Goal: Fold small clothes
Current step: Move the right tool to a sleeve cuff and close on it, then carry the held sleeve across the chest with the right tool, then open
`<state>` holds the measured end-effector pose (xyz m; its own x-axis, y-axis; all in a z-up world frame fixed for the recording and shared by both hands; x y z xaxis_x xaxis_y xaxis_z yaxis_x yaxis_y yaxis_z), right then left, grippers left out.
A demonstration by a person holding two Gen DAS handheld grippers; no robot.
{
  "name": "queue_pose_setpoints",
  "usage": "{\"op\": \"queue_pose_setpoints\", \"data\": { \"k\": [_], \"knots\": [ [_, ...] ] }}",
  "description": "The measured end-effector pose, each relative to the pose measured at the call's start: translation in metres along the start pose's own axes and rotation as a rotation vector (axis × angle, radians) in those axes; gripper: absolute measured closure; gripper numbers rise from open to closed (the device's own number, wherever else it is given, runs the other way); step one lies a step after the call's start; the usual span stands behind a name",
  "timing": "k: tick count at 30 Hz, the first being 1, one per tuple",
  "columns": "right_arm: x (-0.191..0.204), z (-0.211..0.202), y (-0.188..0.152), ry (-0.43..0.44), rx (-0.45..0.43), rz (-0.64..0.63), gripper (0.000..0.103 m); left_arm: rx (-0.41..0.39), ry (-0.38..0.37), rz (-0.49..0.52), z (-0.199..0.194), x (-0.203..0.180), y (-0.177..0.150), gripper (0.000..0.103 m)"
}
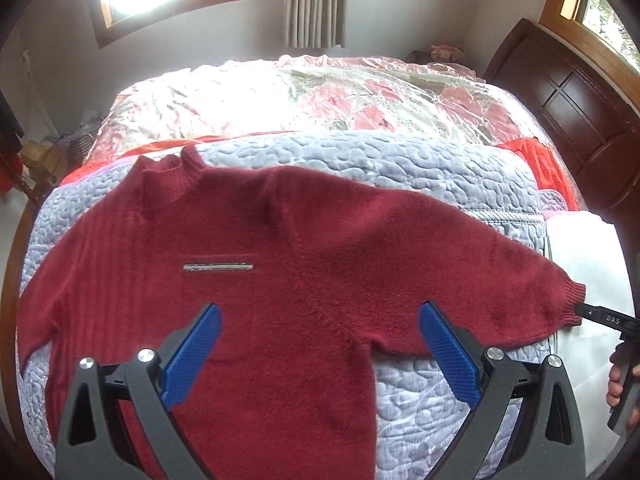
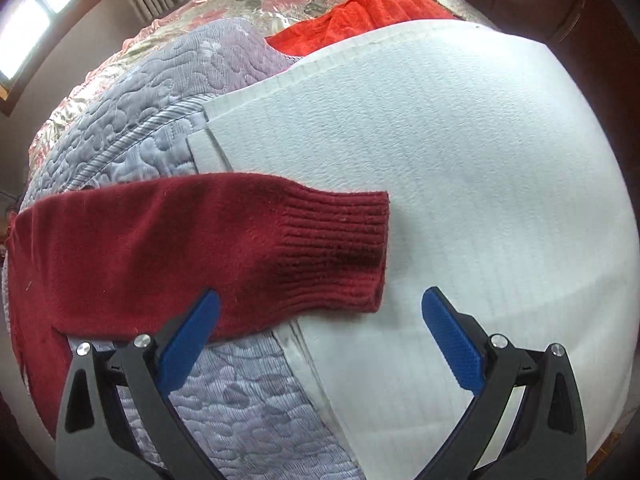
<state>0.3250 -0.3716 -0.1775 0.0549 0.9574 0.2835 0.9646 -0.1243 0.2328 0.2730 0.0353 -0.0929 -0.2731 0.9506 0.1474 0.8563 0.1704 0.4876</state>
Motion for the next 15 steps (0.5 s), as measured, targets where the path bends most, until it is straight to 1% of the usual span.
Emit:
{"op": "queue_pose_setpoints", "data": {
  "k": [6, 7, 8, 10, 12, 13, 14, 15],
  "knots": [
    [-0.017, 0.014, 0.017, 0.039, 0.026, -0.003, 0.004, 0.002, -0.015, 0.026, 0.009, -0.038, 0.012, 0.004],
    [-0.02, 0.016, 0.018, 0.041, 0.034, 0.002, 0.007, 0.003, -0.011, 0.032, 0.011, -0.042, 0.014, 0.004],
    [-0.024, 0.018, 0.02, 0.05, 0.042, 0.01, 0.014, -0.001, -0.011, 0.032, 0.011, -0.046, 0.016, 0.004],
    [-0.03, 0.018, 0.026, 0.061, 0.035, 0.015, 0.019, -0.008, -0.009, 0.031, 0.011, -0.048, 0.019, 0.004],
    [-0.03, 0.014, 0.03, 0.053, 0.025, -0.011, 0.032, -0.01, -0.001, 0.032, 0.012, -0.046, 0.022, 0.004],
    [-0.029, 0.012, 0.032, 0.042, 0.028, -0.026, 0.048, -0.009, 0.001, 0.03, 0.013, -0.044, 0.022, 0.004],
    [-0.029, 0.011, 0.033, 0.039, 0.032, -0.037, 0.07, -0.006, 0.006, 0.024, 0.015, -0.041, 0.022, 0.004],
    [-0.029, 0.012, 0.033, 0.042, 0.046, -0.04, 0.078, -0.003, 0.011, 0.021, 0.018, -0.038, 0.022, 0.004]
  ]
}}
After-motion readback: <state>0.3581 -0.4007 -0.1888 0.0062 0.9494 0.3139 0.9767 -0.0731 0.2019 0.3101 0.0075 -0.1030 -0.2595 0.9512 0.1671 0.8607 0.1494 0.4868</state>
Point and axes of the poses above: each gripper's, at about its wrist camera, not at the fingertips, and z roughly the way its jaws point, x to its left, y to its top, the point moved 2 cm from there along z, roughly the way its jaws point, and after that the axes turned 13 degrees about y, right-handed, at the moved point
